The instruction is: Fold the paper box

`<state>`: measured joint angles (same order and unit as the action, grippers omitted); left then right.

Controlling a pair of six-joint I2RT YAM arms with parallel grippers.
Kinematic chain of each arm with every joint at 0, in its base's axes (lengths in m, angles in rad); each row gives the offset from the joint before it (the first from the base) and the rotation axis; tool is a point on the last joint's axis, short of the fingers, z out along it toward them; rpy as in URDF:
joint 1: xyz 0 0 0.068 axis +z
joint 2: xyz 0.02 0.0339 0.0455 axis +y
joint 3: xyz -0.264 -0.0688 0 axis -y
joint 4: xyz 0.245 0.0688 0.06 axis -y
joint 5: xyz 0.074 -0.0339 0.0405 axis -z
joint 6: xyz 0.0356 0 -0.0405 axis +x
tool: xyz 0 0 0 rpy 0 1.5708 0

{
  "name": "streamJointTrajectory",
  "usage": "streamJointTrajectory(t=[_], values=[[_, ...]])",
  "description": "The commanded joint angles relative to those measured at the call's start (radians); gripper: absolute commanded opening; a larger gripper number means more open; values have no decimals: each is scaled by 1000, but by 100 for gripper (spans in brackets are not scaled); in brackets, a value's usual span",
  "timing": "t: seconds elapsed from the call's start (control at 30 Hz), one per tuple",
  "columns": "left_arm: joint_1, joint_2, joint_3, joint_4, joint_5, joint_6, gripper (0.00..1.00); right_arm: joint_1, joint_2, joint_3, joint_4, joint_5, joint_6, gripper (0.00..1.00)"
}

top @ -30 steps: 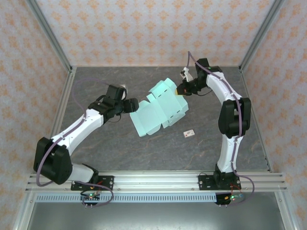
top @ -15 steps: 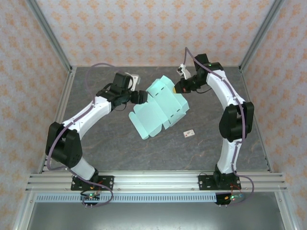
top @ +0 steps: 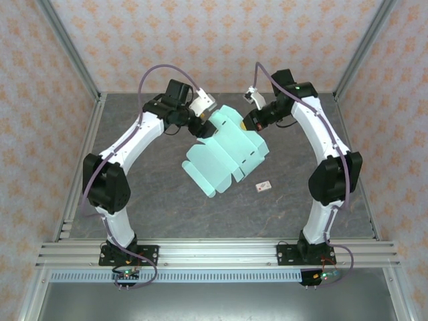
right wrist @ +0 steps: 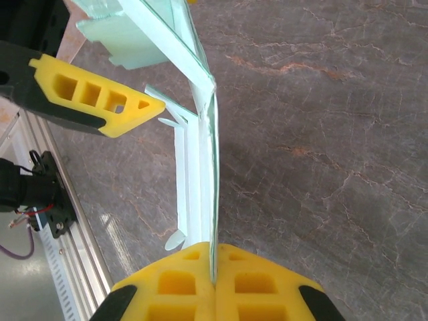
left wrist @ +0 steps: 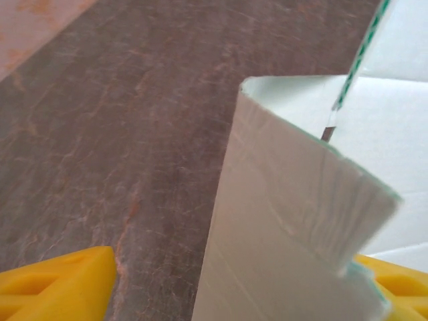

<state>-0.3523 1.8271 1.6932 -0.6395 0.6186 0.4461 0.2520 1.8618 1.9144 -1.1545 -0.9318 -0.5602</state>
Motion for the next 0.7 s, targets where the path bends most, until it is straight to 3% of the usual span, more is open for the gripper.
streamJointTrajectory(t=[0.0, 0.17, 0.37, 0.53, 0.67], values=[[8, 21, 75, -143, 161, 136, 78, 11, -61, -14, -35, -9, -88, 0], [9, 73, 145, -217, 229, 171, 68, 17, -72, -23, -36, -13, -131, 0], [17, 103, 182, -257, 281, 183, 36, 20, -81, -20, -20, 10, -125, 0], [27, 89, 166, -257, 302, 165, 20, 26, -120, -54, 61, 89, -84, 0], [27, 89, 176, -264, 310, 116, 7, 77, -180, -132, 176, 258, -50, 0]])
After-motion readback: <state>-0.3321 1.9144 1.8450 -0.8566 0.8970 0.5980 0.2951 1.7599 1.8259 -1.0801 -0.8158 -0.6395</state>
